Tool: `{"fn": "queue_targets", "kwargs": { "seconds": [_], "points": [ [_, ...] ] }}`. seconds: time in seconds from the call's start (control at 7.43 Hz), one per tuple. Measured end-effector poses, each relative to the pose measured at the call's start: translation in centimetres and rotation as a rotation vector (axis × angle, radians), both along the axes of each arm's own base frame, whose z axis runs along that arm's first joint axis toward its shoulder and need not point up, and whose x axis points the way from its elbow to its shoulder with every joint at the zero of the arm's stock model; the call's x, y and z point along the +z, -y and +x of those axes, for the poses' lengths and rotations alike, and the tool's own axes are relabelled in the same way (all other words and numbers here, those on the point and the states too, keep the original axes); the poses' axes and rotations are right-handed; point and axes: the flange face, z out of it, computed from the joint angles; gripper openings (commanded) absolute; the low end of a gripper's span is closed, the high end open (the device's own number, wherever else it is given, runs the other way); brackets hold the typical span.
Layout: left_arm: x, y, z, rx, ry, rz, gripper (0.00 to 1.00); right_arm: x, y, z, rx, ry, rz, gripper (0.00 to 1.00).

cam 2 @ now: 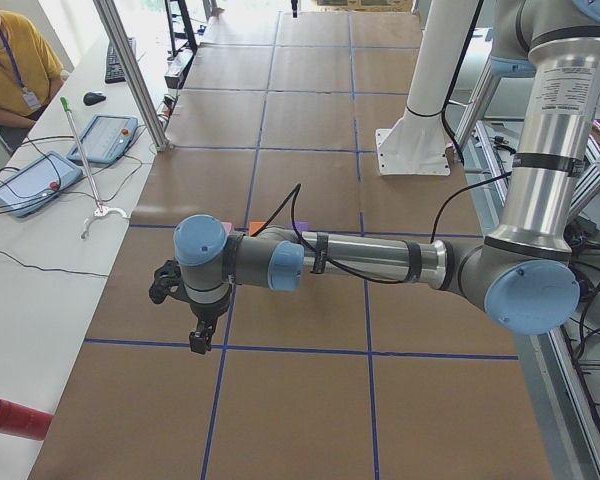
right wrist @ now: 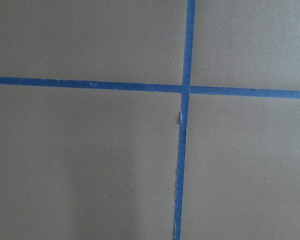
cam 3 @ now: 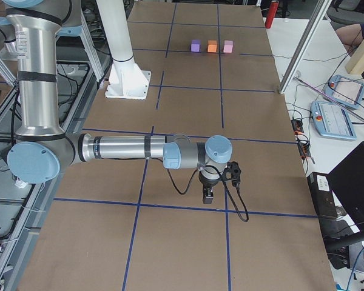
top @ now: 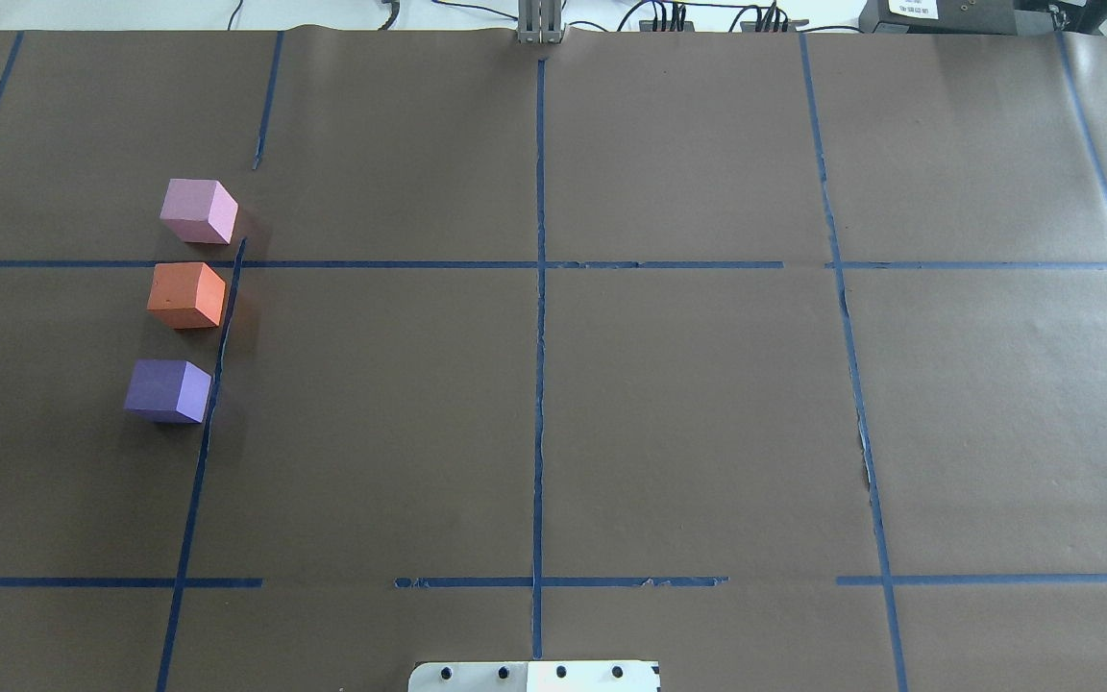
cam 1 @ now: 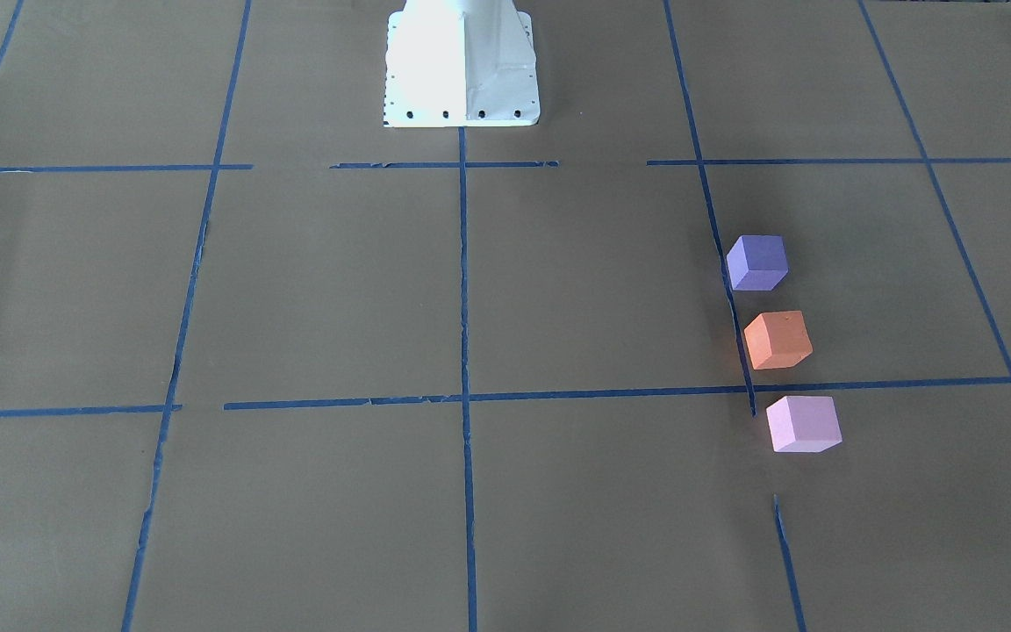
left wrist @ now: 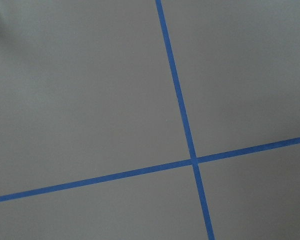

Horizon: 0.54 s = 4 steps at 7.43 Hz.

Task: Arrange blocks in a line

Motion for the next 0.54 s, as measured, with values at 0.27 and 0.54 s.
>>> {"fn": "queue_targets", "kwargs": {
  "seconds": [0.27, 0.54],
  "points": [
    [0.70, -0.13, -0.03, 0.000, -0.007, -0.018, 0.99, -0.01, 0.01, 0.00, 0.000, 0.000, 0.001, 1.00],
    [1.06, -0.24, 0.07, -0.010, -0.014, -0.061, 0.98, -0.02, 0.01, 0.00, 0.000, 0.000, 0.001, 1.00]
  ]
}}
